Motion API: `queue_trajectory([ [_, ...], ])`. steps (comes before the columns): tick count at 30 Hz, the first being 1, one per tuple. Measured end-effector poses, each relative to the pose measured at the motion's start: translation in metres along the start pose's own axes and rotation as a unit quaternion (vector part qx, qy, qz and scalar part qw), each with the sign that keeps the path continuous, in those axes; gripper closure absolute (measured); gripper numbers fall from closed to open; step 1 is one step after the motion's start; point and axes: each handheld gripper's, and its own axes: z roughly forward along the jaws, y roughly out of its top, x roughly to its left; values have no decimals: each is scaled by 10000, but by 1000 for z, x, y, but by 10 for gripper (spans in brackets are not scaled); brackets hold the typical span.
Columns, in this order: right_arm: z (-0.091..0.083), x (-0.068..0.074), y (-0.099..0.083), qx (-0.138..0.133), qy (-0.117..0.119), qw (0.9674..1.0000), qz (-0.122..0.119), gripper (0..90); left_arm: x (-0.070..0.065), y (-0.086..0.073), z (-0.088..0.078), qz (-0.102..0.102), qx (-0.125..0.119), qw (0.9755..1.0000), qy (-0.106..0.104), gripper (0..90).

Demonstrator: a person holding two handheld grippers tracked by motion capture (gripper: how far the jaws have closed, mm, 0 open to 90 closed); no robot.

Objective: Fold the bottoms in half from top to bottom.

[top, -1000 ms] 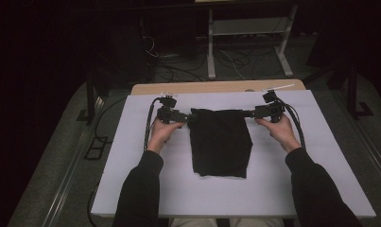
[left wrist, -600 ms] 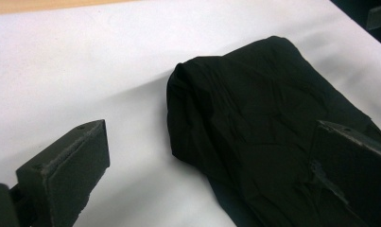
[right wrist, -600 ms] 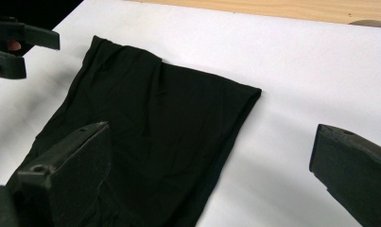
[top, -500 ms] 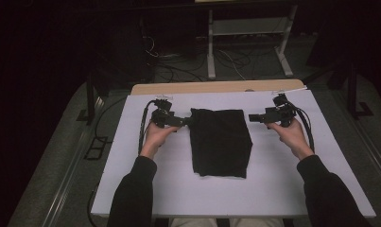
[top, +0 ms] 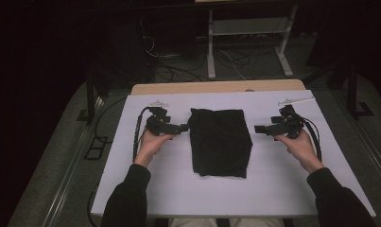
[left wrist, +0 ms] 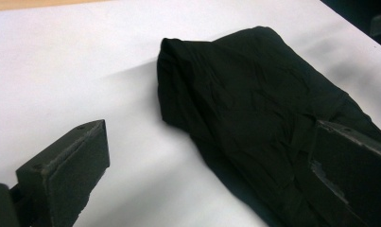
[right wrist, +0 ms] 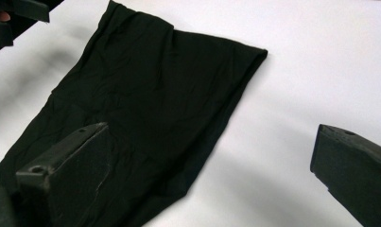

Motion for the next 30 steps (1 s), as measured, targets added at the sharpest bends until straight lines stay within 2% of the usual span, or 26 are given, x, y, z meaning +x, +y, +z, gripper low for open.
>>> queue_trajectory([
  [10,-14,8,-16,-72,11,10000,-36,0,-6,-13,-20,82,-210,9997,25,0],
  [17,-24,17,-29,-168,36,9998,-64,0,-19,-25,-35,293,-332,9990,40,0],
  [19,-27,19,-33,-203,76,9998,-37,0,-23,-28,-40,308,-445,9985,22,0],
  [24,-36,29,-44,-293,160,9994,-58,0,-33,-38,-49,406,-551,9977,-10,0],
  [30,-42,39,-60,-285,166,9993,-153,0,-43,-52,-53,517,-532,9972,-112,0],
])
